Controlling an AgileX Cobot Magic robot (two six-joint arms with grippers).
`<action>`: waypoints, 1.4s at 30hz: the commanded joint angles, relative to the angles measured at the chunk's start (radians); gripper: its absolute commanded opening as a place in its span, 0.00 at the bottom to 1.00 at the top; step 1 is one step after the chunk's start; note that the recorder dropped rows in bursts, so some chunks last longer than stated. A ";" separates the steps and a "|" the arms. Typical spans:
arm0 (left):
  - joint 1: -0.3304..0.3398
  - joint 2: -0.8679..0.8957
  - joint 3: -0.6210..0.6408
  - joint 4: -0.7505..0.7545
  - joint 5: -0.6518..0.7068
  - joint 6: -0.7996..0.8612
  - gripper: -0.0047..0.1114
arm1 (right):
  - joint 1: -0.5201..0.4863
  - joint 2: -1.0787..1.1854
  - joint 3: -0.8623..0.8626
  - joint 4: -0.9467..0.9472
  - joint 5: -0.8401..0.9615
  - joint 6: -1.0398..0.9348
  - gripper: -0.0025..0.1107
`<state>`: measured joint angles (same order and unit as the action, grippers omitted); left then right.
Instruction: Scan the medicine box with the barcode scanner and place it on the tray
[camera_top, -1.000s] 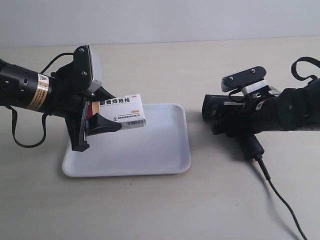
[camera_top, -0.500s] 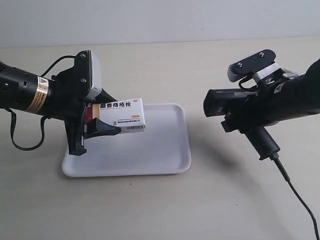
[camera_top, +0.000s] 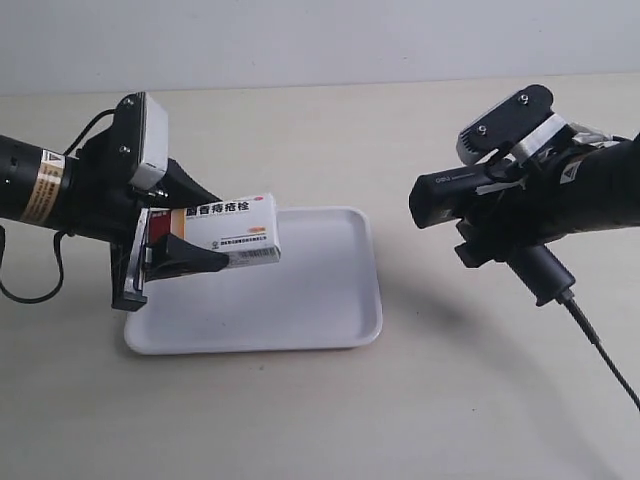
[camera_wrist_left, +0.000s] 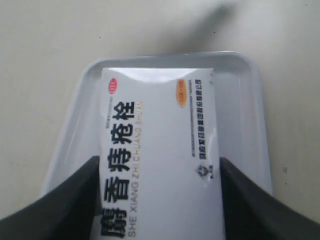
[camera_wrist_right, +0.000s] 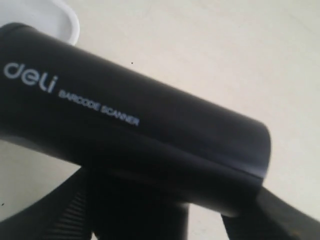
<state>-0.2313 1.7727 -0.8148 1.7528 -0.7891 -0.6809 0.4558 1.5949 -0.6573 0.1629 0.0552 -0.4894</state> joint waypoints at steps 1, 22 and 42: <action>-0.010 0.046 0.001 -0.084 -0.006 0.001 0.04 | -0.003 -0.008 0.002 0.024 -0.042 0.047 0.02; -0.129 0.193 -0.014 -0.318 0.304 0.043 0.52 | -0.003 0.259 0.002 0.073 -0.219 0.289 0.18; -0.129 -0.265 -0.005 -0.008 0.347 -0.580 0.86 | -0.003 -0.273 0.002 0.055 0.126 0.272 0.72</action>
<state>-0.3545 1.6201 -0.8245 1.6280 -0.4434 -1.0662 0.4558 1.4731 -0.6573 0.2354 0.0861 -0.2052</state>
